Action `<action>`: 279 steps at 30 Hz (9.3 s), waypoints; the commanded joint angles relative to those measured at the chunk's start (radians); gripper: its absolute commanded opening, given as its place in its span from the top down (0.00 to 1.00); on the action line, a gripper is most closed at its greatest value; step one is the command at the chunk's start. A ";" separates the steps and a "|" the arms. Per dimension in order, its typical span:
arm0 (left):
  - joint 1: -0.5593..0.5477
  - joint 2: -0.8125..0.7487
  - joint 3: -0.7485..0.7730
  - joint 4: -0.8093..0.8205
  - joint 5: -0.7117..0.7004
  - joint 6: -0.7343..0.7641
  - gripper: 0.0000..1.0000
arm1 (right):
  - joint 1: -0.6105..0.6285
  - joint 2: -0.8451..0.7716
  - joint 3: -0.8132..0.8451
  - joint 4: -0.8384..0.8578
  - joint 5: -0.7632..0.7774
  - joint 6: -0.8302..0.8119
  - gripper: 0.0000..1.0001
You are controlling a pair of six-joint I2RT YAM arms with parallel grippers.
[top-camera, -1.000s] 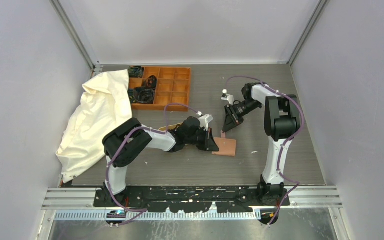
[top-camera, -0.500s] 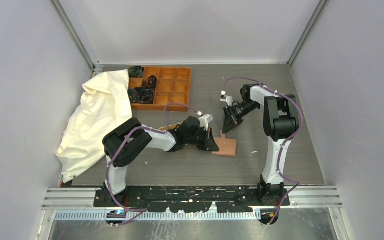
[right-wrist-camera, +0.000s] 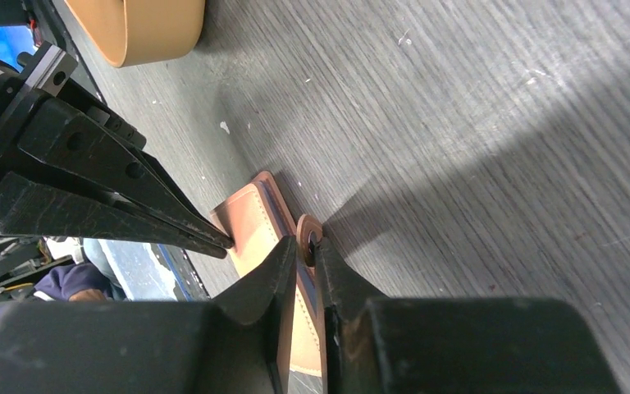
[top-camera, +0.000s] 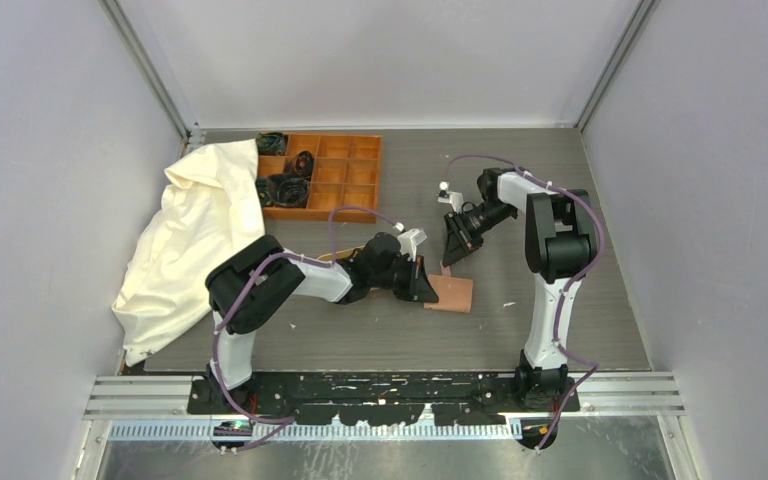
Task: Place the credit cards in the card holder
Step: Close the card holder at the center of the board.
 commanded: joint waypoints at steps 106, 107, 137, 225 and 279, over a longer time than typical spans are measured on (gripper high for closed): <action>-0.038 0.045 0.078 0.079 0.031 -0.084 1.00 | 0.095 -0.597 -0.566 0.232 0.168 -0.541 0.99; -0.039 0.055 0.084 0.079 0.030 -0.084 1.00 | 0.095 -0.600 -0.570 0.230 0.163 -0.549 0.99; -0.046 0.143 0.095 0.011 -0.047 -0.065 1.00 | 0.173 -0.681 -0.704 0.192 0.233 -0.697 1.00; -0.036 -0.116 -0.074 0.112 -0.038 -0.060 1.00 | 0.407 -0.812 -0.878 0.204 0.597 -0.654 0.99; -0.089 -0.150 -0.114 0.126 -0.021 -0.045 1.00 | 0.568 -0.757 -0.850 0.170 0.744 -0.598 0.99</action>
